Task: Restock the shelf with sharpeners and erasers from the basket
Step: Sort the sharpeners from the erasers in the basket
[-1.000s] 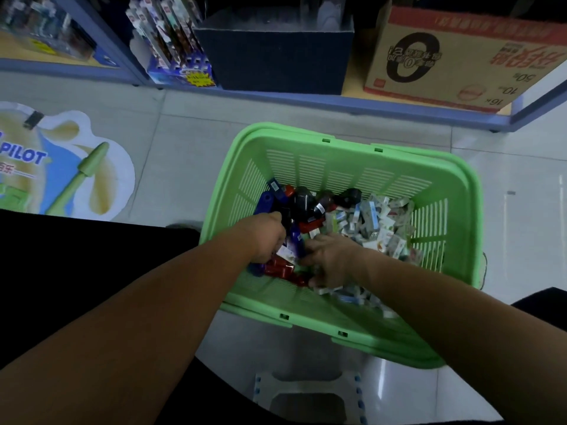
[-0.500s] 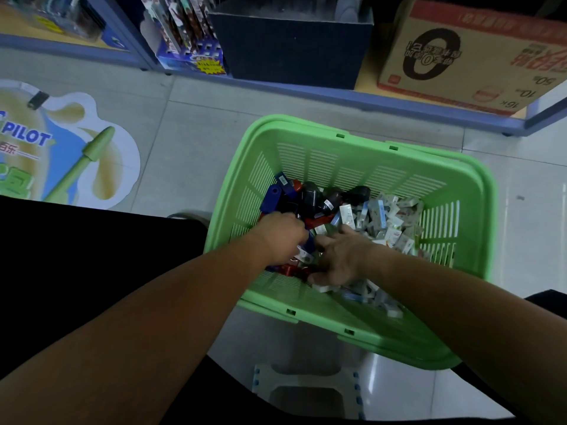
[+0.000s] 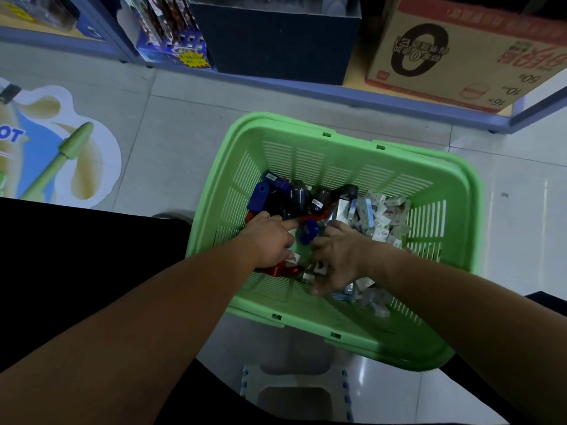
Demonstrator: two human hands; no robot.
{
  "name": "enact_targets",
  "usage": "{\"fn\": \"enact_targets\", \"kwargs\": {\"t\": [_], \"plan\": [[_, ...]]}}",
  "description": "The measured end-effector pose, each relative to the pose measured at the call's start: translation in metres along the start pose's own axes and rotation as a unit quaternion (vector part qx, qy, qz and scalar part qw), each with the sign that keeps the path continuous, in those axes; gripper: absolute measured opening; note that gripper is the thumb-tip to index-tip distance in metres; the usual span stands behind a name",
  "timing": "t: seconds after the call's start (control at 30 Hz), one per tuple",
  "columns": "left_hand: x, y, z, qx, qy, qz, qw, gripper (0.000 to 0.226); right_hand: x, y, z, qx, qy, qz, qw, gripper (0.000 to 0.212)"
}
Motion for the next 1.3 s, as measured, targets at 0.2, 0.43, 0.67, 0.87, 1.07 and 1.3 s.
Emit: {"fn": "enact_targets", "kwargs": {"t": [0.2,0.43,0.67,0.87,1.07,1.3], "plan": [[0.006,-0.001,0.005,0.024,-0.010,-0.016,1.000,0.061,-0.014,-0.001,-0.002,-0.028,0.042,-0.006,0.999,0.069],[0.012,-0.001,0.005,0.054,-0.022,-0.022,0.998,0.064,-0.009,-0.005,0.001,-0.034,0.056,0.042,0.997,0.073],[0.012,-0.004,-0.002,0.033,-0.008,-0.003,0.999,0.052,-0.001,-0.009,0.004,0.011,0.031,0.069,0.997,0.073],[0.010,-0.004,0.007,-0.021,-0.008,-0.025,0.999,0.036,0.013,-0.011,0.006,0.014,0.051,0.082,0.995,0.057],[0.006,-0.017,-0.016,-0.121,0.023,-0.073,0.990,0.033,0.011,-0.007,0.011,0.043,-0.016,0.022,0.999,0.046],[-0.008,-0.017,-0.047,-0.237,0.056,-0.133,0.961,0.032,-0.021,0.011,-0.029,0.220,0.099,0.064,0.968,0.034]]}}
Point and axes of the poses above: each hand's wrist, its own x-axis towards the middle knuckle, its own z-axis out of the palm, y = z × x, the point moved 10 cm from there along x, towards the middle knuckle, and after that the axes turned 5 degrees about y, right-handed, at the moved point
